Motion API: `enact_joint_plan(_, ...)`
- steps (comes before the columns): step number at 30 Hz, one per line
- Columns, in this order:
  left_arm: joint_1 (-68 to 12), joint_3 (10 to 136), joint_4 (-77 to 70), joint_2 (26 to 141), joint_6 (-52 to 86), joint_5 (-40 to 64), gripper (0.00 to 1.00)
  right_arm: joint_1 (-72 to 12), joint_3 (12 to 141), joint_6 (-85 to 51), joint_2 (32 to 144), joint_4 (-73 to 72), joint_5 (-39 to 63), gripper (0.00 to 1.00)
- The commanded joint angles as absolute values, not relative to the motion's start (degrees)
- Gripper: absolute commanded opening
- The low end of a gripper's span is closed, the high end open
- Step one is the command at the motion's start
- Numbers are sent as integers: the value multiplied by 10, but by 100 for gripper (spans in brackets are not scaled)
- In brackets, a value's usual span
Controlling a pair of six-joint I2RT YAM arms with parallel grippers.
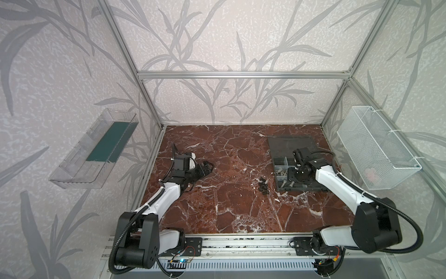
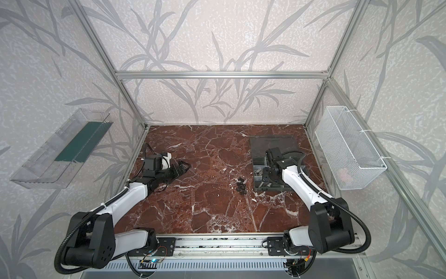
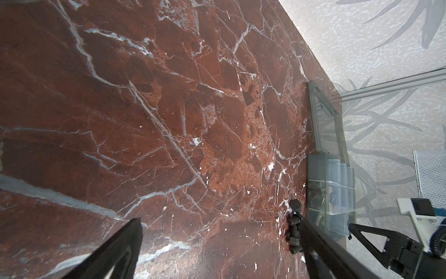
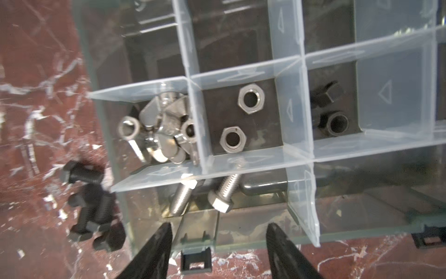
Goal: Sort the screws and nuts into containers
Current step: Place the screw into the container, then pick up the screw from the center of the table.
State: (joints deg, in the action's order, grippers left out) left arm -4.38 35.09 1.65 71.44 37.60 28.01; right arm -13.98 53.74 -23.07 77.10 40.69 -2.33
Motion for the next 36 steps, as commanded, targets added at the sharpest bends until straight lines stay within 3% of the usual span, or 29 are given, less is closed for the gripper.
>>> enact_joint_plan(1, -41, 355, 6, 717, 381, 285, 99, -139, 548, -183, 725, 401, 64, 65)
enact_joint_plan(7, -40, 356, -17, 738, 395, 302, 99, -191, 547, -154, 695, 391, 130, 65)
enact_joint_plan(16, -41, 351, -32, 746, 403, 311, 99, -310, 527, -163, 753, 359, 89, 65)
enact_joint_plan(36, -41, 349, -25, 739, 399, 308, 99, -369, 525, -178, 907, 310, 39, 66)
